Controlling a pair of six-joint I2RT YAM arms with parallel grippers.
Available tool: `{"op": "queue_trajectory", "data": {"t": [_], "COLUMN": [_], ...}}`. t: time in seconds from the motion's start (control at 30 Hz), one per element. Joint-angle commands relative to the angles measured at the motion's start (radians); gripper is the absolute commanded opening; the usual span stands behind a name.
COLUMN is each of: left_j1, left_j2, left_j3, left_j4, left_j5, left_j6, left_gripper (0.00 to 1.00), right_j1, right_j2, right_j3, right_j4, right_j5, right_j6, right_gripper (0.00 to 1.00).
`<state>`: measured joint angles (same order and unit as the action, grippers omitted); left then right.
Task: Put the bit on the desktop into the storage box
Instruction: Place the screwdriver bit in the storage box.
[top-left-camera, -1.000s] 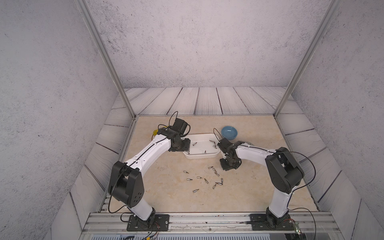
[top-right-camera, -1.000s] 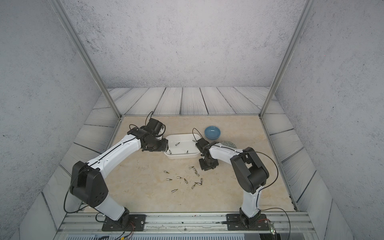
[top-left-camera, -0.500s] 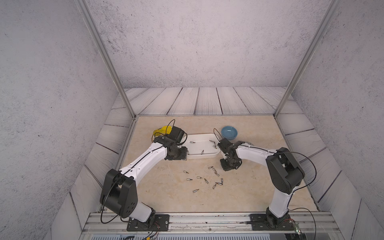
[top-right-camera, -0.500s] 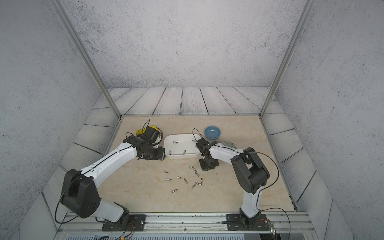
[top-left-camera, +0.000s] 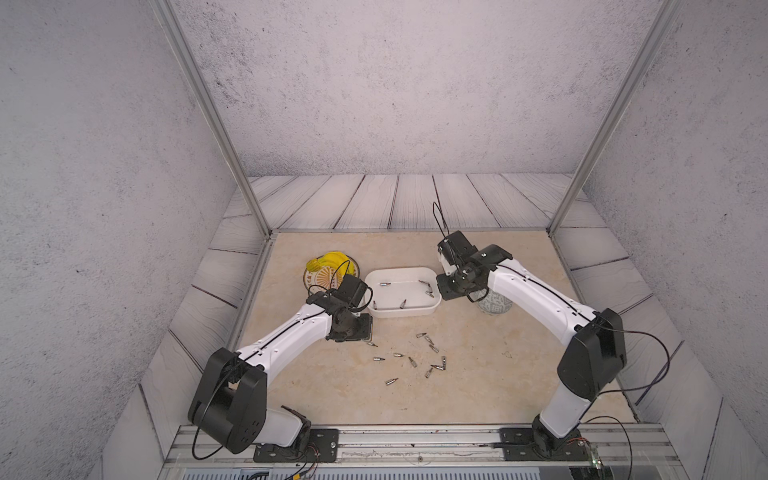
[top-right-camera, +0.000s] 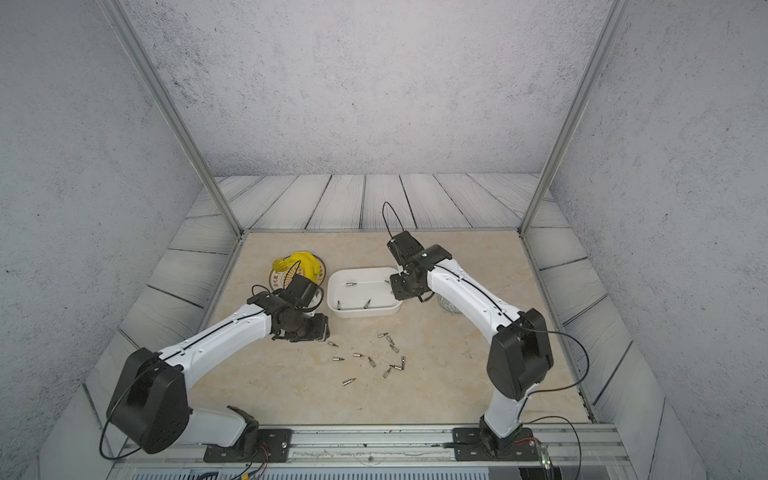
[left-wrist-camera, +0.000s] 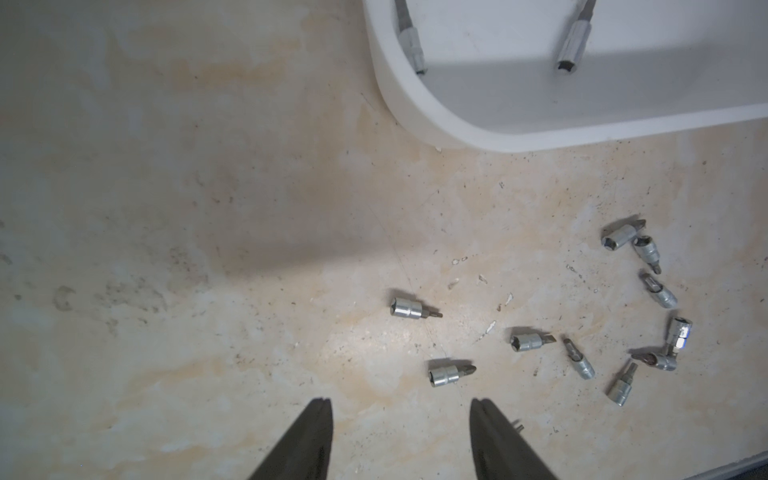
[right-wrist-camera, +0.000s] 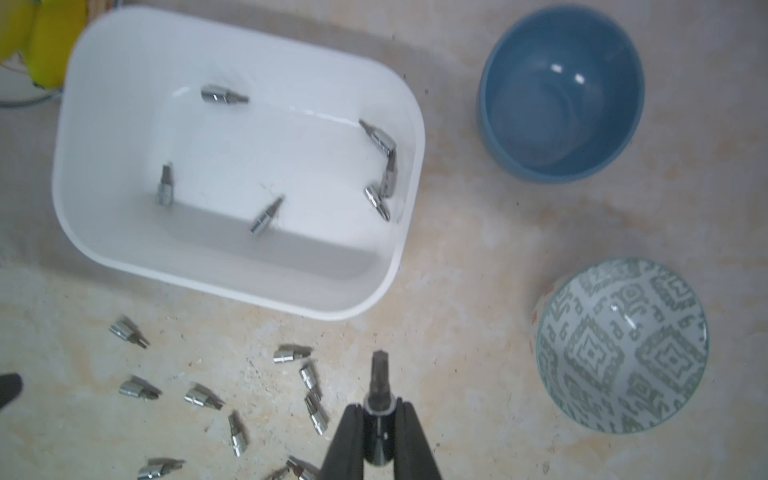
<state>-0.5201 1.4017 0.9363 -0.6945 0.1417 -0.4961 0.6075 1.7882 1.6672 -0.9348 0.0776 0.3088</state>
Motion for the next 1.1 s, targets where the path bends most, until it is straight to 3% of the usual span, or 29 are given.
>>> {"op": "queue_trajectory", "data": {"t": [0.0,0.13,0.33,0.77,1.07], "left_j1": [-0.026,-0.046,-0.065,-0.128,-0.154], "left_j2": [-0.026,-0.031,0.003,0.052,0.094], "left_j3": [-0.036,-0.078,-0.099,-0.078,-0.080], "left_j4": [0.025,0.053,0.084,0.085,0.096], "left_j5": [-0.012,-0.025,-0.017,-0.052,-0.094], "left_j6": [-0.039,-0.054,-0.068,-0.091,-0.102], "left_gripper": [0.59,0.59,0.58,0.58,0.58], "right_j1": [0.002,0.001,0.003,0.004,0.006], "right_j2": [0.120,0.249,0.411,0.571,0.601], "right_j3": [0.114,0.237,0.293,0.343,0.362], "right_j4": [-0.060,-0.056,-0.017,0.002,0.004], "right_j5": [-0.035,-0.072,-0.122,-0.151,-0.138], "right_j6": [-0.036,-0.040,-0.033,-0.039,-0.048], "right_gripper": [0.00,0.00,0.00,0.00,0.00]}}
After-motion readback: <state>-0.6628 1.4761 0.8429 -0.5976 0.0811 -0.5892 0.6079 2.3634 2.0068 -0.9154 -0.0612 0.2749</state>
